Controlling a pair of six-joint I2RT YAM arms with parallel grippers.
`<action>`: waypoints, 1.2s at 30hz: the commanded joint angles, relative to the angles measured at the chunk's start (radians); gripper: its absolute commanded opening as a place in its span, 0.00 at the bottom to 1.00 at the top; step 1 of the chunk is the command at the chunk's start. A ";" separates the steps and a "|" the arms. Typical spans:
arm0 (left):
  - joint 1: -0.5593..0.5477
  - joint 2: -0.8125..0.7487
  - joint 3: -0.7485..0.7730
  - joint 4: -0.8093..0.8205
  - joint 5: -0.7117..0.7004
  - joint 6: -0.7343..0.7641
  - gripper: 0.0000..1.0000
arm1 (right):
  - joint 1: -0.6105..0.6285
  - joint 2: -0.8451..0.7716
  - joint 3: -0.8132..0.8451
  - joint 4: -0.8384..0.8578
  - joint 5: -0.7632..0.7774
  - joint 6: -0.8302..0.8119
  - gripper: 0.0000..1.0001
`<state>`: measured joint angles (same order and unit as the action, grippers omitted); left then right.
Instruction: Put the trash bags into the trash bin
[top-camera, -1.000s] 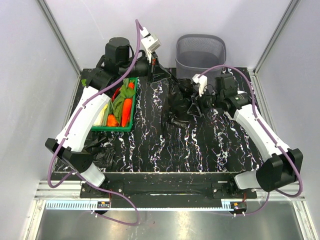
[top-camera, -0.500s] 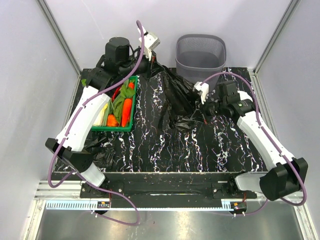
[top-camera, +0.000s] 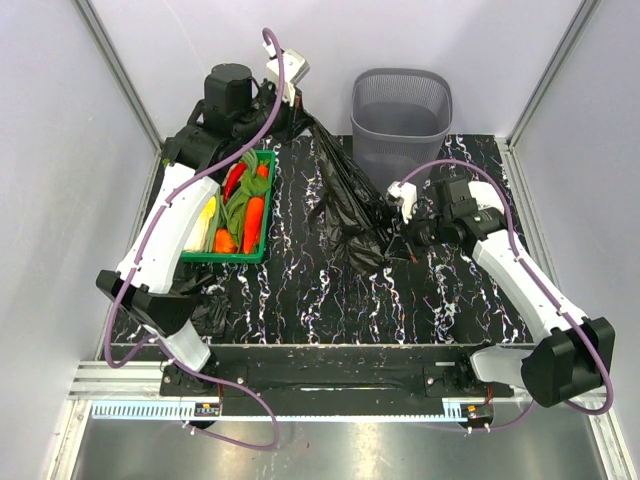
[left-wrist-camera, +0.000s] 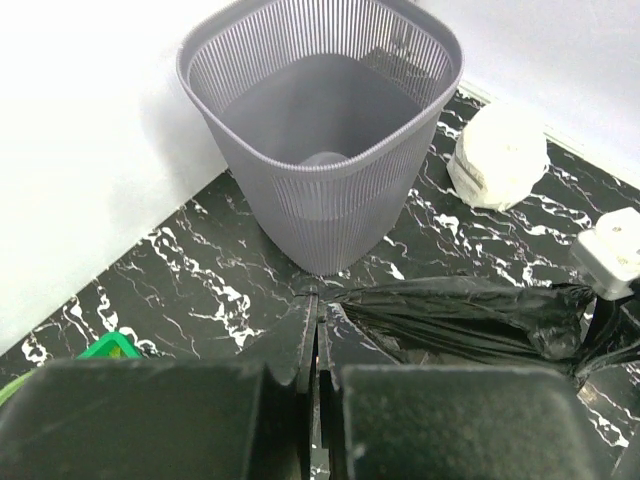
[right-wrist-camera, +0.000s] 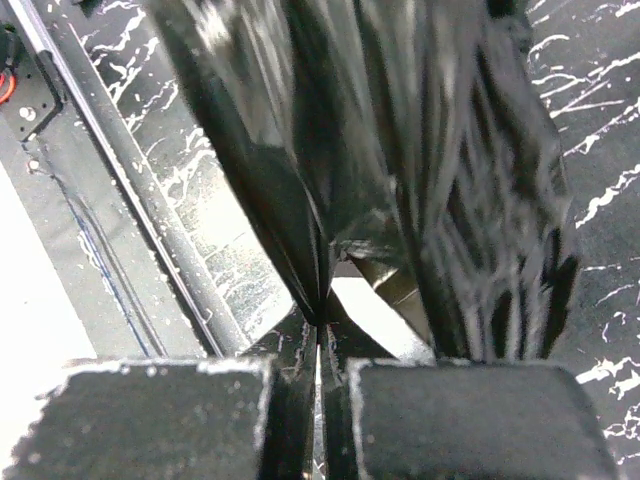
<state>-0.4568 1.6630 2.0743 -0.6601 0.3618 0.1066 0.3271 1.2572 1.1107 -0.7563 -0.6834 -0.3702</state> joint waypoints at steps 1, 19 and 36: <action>0.013 0.014 0.095 0.022 -0.055 0.024 0.00 | 0.004 -0.016 -0.025 0.006 0.067 -0.009 0.00; -0.005 -0.017 -0.008 0.008 0.169 -0.033 0.00 | 0.006 -0.015 0.169 -0.048 0.102 0.014 0.81; -0.091 -0.005 -0.043 0.017 0.181 -0.104 0.00 | 0.087 0.143 0.259 0.239 -0.016 0.191 0.71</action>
<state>-0.5426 1.6787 2.0281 -0.6807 0.5285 0.0273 0.3954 1.3884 1.3693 -0.6628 -0.6762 -0.2474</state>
